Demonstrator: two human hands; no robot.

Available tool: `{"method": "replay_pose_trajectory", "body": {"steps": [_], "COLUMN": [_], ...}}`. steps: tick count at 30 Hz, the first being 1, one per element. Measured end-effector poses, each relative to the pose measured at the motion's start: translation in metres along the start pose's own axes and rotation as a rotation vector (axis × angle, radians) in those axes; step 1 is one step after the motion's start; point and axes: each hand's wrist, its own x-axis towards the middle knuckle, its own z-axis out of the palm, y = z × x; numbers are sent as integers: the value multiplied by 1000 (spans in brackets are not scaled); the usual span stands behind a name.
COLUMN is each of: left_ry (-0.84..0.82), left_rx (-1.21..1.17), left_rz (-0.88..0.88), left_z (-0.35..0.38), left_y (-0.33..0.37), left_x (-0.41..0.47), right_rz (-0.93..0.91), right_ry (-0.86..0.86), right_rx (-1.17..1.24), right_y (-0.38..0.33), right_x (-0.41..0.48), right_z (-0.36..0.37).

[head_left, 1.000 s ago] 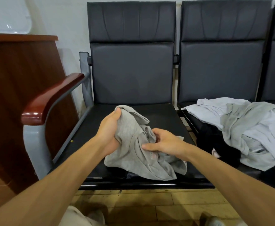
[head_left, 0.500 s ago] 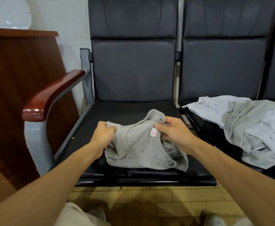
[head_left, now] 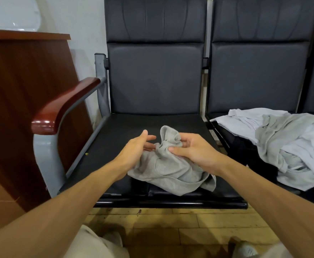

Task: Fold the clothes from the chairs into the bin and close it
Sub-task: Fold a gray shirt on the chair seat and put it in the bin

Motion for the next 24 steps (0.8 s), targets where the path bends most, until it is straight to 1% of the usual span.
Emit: {"method": "replay_pose_trajectory", "body": {"steps": [3,5,6,8,9,10,11,12,13,14,15,16,17,18,20,24], "left_ry": [5,-54,-101,-185,-213,-240,-269,-311,-362,-409,-447,-455,-436,-405,-336,-209], "left_rx": [-47,-117,-174,-220,-165,-83,8,100,225,415,635,824,945,1000,989,797], "left_rz": [27,-2,-42,-109,-117,-110,-94,-73,-47,-2,48,97,135,168,227,228], "left_z": [0,-1,-3,-5,-6,-7,-7,-7,-7,-6,-6,-4,-1,3,7,7], "left_y": [5,5,5,2,0,0,0,-1,-2,-5,-9,-12,-14,-14,-16,-21], "left_x": [-2,-1,0,0,-1,-2,-4,-6,-8,-8,-8,-8,-8,-8,-6,2], "right_rz": [-104,-171,-168,-74,-5,57,99,119,125,124,115,110,117,140,212,327], "right_ry": [-39,-110,-167,-349,-449,-511,-518,-470,-381,-293,-238,-226,-248,-283,-321,-333], "right_rx": [-268,-365,-388,-434,-446,-440,-422,-411,-428,-490,-598,-748,-891,-992,-1048,-1127], "right_y": [4,4,1,-3,-3,-2,1,4,7,12,16,19,21,24,29,43], "right_x": [-2,-4,-6,-10,-13,-15,-15,-14,-13,-11,-10,-10,-10,-11,-12,-7], "right_z": [1,5,7,9,9,8,7,5,2,-2,-6,-9,-11,-13,-15,-25]}}
